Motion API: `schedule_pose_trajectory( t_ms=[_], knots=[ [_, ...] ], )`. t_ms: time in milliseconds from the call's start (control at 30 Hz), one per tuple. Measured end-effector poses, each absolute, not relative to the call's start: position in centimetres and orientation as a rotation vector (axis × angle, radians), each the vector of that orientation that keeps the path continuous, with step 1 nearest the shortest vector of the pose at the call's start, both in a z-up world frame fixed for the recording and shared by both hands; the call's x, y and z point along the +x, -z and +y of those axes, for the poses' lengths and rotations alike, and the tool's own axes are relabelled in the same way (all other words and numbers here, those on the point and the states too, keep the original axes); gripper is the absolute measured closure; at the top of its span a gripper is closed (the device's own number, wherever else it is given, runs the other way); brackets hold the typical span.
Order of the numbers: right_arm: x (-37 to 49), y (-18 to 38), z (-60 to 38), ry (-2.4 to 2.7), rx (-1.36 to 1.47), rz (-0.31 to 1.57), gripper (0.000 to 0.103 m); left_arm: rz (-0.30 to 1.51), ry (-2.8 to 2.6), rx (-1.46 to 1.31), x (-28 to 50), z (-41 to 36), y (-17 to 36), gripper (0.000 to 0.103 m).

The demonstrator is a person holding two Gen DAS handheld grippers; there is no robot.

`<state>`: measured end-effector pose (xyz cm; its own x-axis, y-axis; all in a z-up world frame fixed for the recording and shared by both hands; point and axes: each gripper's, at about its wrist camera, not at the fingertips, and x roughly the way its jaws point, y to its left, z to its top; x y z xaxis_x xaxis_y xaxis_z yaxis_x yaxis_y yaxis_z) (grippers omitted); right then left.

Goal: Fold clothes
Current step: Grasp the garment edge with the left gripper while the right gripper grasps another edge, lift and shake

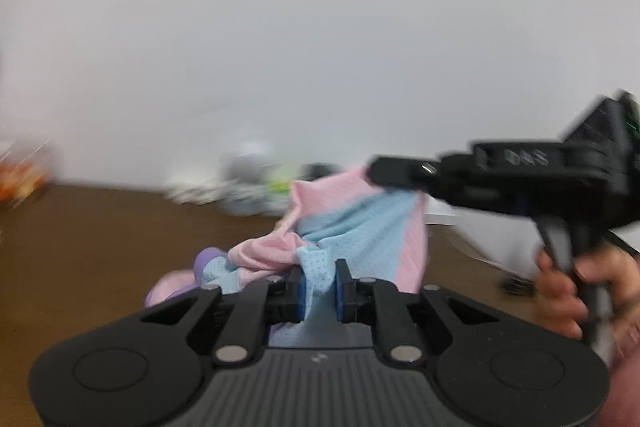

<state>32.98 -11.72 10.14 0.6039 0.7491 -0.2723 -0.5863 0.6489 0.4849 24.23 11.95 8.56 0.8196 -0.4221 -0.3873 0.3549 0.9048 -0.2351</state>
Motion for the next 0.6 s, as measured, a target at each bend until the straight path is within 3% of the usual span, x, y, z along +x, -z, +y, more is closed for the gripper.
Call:
schedule_pose_trajectory(
  t_ms=[167, 367, 433, 467, 533, 567, 600],
  knots=[
    [25.5, -11.9, -18.7, -0.705, 0.264, 0.498, 0.099, 0.48, 0.63, -0.059, 18.4, 4.1, -8.8, 0.091],
    [19.7, -4.4, -24.9, -0.55, 0.239, 0.703, 0.098, 0.666, 0.767, -0.012, 14.7, -3.4, -2.5, 0.089],
    [18.4, -1.5, -26.7, -0.499, 0.251, 0.771, 0.095, 0.71, 0.786, -0.006, 14.0, -4.8, -1.3, 0.079],
    [17.7, -0.1, -27.6, -0.473, 0.257, 0.803, 0.088, 0.731, 0.795, 0.001, 13.6, -5.1, -1.0, 0.061],
    [16.2, 1.6, -28.9, -0.428, 0.261, 0.815, 0.056, 0.728, 0.801, -0.009, 12.0, -4.6, -0.9, 0.033],
    [15.5, 1.9, -29.5, -0.416, 0.263, 0.802, 0.035, 0.71, 0.775, -0.015, 11.8, -3.8, -1.3, 0.023],
    [14.8, 2.2, -30.0, -0.405, 0.265, 0.789, 0.026, 0.692, 0.748, -0.02, 11.7, -3.1, -1.7, 0.021]
  ],
)
